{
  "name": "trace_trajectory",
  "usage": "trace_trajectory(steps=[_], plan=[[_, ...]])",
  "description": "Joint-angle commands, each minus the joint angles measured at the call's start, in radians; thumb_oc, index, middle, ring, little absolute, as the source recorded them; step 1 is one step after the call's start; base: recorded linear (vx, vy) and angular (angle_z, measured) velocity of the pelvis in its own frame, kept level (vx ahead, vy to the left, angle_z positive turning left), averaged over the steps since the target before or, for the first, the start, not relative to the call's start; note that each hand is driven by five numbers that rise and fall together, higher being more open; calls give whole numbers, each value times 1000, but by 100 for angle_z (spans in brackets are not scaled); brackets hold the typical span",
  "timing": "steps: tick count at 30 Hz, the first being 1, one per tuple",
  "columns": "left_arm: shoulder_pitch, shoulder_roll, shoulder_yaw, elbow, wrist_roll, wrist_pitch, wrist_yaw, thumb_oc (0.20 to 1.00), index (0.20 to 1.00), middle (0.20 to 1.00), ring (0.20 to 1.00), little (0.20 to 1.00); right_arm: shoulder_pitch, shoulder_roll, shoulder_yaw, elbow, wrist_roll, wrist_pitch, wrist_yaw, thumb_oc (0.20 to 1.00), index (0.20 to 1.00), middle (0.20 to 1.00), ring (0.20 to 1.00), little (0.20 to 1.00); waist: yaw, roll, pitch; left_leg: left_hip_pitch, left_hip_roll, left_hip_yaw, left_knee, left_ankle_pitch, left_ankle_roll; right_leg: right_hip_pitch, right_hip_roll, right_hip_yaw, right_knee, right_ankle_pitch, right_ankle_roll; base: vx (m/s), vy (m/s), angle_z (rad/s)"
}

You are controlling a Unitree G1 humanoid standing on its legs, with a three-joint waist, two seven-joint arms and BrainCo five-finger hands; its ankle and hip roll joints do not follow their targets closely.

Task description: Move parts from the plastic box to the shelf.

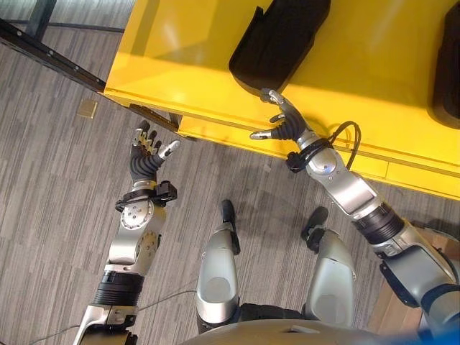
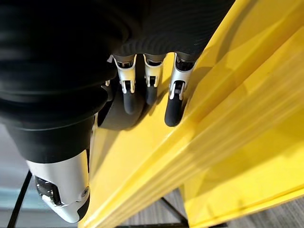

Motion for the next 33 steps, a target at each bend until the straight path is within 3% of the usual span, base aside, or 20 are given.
trace_trajectory(steps=[1,13,18,26,33], plan=[[17,8,7,-109,-9,-37,1,1000,1000,1000,1000,1000,12,34,-58,-22,9,-49,-42,1000,1000,1000,1000,1000,2,4,-32,7,26,90,28,-54,33,44,-19,37,5,-63,74,0,0,0],[22,10,17,-107,2,-35,6,1000,1000,1000,1000,1000,50,22,-90,3,-11,-51,-29,1000,1000,1000,1000,1000,-11,1,-32,14,25,91,32,-58,34,47,-12,50,9,-67,70,18,3,-3],[32,12,27,-111,-7,-30,-2,1000,1000,1000,1000,1000,58,-3,-95,-71,-100,-153,69,1000,1000,1000,1000,1000,-14,-1,-32,14,27,92,34,-59,35,48,-9,52,7,-66,72,0,0,0],[26,-10,10,-156,3,-11,70,1000,1000,1000,1000,1000,11,24,-121,-338,-261,-304,-64,1000,1000,1000,1000,1000,-25,10,-32,20,26,102,33,-69,37,46,-2,65,5,-70,76,7,39,-4],[32,-9,14,-200,-28,23,96,1000,1000,1000,1000,1000,-40,49,-128,-473,-359,-404,-35,1000,1000,1000,1000,1000,-20,32,-32,26,14,101,38,-82,41,43,-11,73,17,-81,77,12,57,-5]])
